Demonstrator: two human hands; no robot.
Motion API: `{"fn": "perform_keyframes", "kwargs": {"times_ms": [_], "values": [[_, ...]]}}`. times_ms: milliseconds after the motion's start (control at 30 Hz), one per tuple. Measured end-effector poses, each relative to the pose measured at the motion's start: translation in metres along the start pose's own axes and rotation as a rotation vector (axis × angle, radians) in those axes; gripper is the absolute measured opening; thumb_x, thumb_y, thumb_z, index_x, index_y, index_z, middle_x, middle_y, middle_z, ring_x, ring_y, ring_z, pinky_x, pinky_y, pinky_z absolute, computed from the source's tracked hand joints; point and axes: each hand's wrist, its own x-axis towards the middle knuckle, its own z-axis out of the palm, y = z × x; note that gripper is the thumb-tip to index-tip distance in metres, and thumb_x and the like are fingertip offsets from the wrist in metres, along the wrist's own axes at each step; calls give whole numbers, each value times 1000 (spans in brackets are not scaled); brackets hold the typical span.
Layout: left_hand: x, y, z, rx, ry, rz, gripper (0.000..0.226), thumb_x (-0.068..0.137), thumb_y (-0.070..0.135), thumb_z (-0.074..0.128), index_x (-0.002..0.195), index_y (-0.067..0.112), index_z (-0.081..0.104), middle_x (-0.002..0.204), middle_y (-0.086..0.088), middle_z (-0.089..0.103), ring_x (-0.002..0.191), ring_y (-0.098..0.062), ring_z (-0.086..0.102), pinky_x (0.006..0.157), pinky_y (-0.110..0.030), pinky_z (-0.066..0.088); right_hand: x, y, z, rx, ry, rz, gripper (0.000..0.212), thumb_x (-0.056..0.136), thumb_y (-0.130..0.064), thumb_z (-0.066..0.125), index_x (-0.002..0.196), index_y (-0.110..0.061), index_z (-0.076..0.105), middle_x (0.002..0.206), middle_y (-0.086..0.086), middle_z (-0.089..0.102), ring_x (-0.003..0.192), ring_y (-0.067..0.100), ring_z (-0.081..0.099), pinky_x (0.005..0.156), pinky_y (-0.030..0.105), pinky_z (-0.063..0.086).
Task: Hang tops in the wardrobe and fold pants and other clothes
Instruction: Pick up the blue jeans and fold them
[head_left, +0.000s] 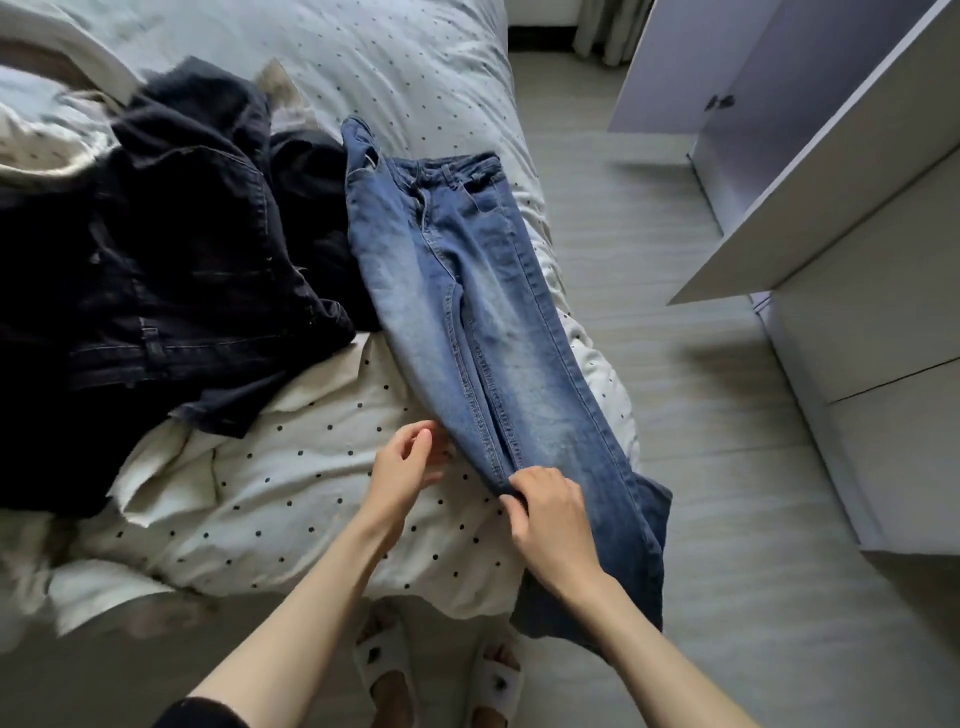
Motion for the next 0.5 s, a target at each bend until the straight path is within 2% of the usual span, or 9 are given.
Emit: {"fn": "perform_keyframes", "kwargs": {"times_ms": [67, 133, 200, 300, 367, 433, 500], "values": [[-11, -5, 2, -53, 7, -73, 36, 102, 22, 37, 134, 9, 44, 127, -9, 54, 107, -23, 58, 77, -31, 49, 3, 2, -14, 57, -35, -40, 16, 93, -23, 53, 103, -13, 62, 104, 0, 63, 105, 20, 52, 91, 28, 28], [-19, -4, 5, -135, -11, -131, 42, 103, 30, 30, 140, 12, 38, 138, -4, 48, 119, -22, 52, 88, -37, 46, 3, -2, -25, 178, -59, -42, 10, 94, -21, 53, 90, -14, 60, 85, 0, 62, 89, 23, 55, 76, 26, 30], [-22, 1, 6, -200, -29, -162, 47, 102, 40, 25, 139, 16, 39, 138, -2, 49, 125, -20, 47, 98, -43, 40, 2, -6, -34, 336, -93, -11, 21, 94, -20, 53, 74, -22, 48, 67, -7, 50, 72, 21, 48, 66, 28, 28], [-19, 7, 5, -325, -83, -168, 54, 99, 50, 22, 139, 19, 41, 135, 1, 54, 125, -16, 47, 108, -46, 32, 3, -8, -44, 400, -115, -19, 36, 94, -17, 52, 64, -24, 33, 58, -7, 39, 64, 15, 37, 63, 28, 28], [-19, 10, 3, -432, -107, -125, 47, 100, 45, 26, 132, 18, 48, 126, 0, 60, 116, -15, 54, 103, -40, 39, 5, -6, -50, 416, -127, -23, 35, 95, -15, 51, 65, -23, 33, 59, -7, 38, 63, 13, 36, 62, 28, 28], [-21, 11, -2, -533, -54, -76, 26, 99, 28, 40, 113, 14, 58, 107, -3, 67, 96, -15, 61, 87, -31, 46, 5, -4, -56, 491, -133, -7, 34, 95, -11, 51, 66, -21, 35, 61, -8, 36, 59, 8, 34, 60, 24, 28], [-28, 7, -9, -487, -10, -47, 14, 95, 13, 49, 104, 7, 58, 97, -8, 66, 88, -18, 62, 85, -31, 47, 3, -5, -59, 569, -121, 13, 33, 94, -6, 51, 67, -17, 37, 62, -8, 34, 56, 2, 31, 57, 21, 28]]}}
